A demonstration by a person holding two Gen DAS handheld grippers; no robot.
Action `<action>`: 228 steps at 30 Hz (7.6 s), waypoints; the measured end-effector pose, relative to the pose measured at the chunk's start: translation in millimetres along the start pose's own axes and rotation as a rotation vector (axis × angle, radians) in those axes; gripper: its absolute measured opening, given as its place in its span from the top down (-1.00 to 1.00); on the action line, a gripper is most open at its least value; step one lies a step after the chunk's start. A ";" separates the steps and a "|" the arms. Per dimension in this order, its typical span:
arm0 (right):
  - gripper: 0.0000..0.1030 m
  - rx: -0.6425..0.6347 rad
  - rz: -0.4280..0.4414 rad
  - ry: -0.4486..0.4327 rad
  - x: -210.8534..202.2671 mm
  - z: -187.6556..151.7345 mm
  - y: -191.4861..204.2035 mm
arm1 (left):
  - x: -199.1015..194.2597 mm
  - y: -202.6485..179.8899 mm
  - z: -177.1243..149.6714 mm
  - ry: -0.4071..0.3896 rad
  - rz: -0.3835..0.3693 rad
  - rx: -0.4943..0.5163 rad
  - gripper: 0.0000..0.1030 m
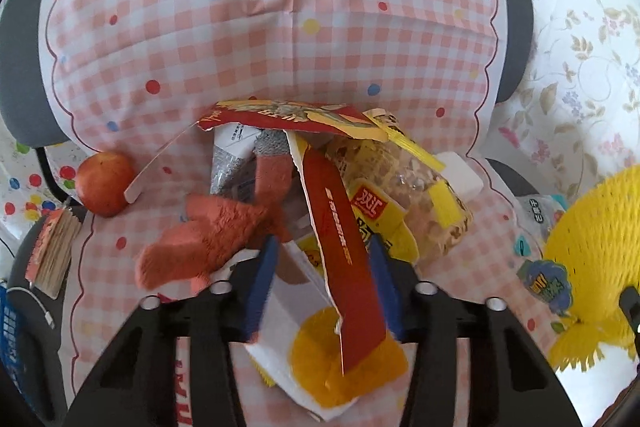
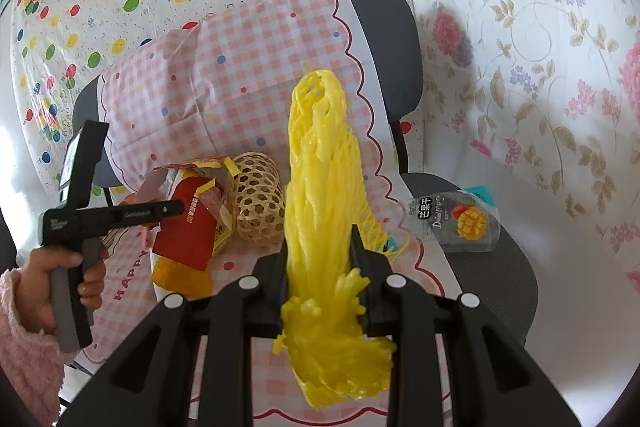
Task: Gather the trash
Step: 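Drop the yellow net into the pink bin while the left gripper holds the red box, then return both tools to the chair and reach the left gripper toward the orange peel, then grasp the orange peel with the left gripper while the right gripper grasps the mango jelly cup, then carry the orange peel and jelly cup to the bin and open both grippers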
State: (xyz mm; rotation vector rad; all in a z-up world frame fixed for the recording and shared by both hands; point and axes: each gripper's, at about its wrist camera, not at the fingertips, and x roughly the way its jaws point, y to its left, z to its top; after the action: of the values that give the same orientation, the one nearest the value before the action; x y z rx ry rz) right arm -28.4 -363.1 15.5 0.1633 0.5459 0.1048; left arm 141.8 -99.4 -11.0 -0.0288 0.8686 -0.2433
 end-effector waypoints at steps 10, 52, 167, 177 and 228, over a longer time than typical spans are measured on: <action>0.52 0.000 -0.017 -0.009 -7.9 -1.1 3.0 | -4.4 5.9 -2.7 -0.021 -0.148 -0.024 0.99; 0.47 0.180 -0.410 0.108 -151.4 -148.8 -44.0 | -106.4 -190.0 -189.2 -0.067 -0.636 0.520 0.99; -0.13 0.085 -0.308 0.105 49.0 -11.2 -105.3 | -72.8 -26.7 -76.3 -0.147 -0.157 0.211 0.96; -0.27 0.147 -0.268 0.137 98.4 1.0 -152.0 | -26.9 -89.5 -50.8 -0.123 -0.214 0.277 0.96; 0.97 0.000 -0.343 0.080 -152.8 -106.5 0.6 | -123.9 -160.8 -188.0 -0.102 -0.560 0.509 0.95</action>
State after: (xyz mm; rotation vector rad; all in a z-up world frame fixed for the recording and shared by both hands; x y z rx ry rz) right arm -214.0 -370.9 3.5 0.0640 0.6461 -0.2232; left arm -109.8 -214.2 -19.6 0.1911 0.6619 -0.9733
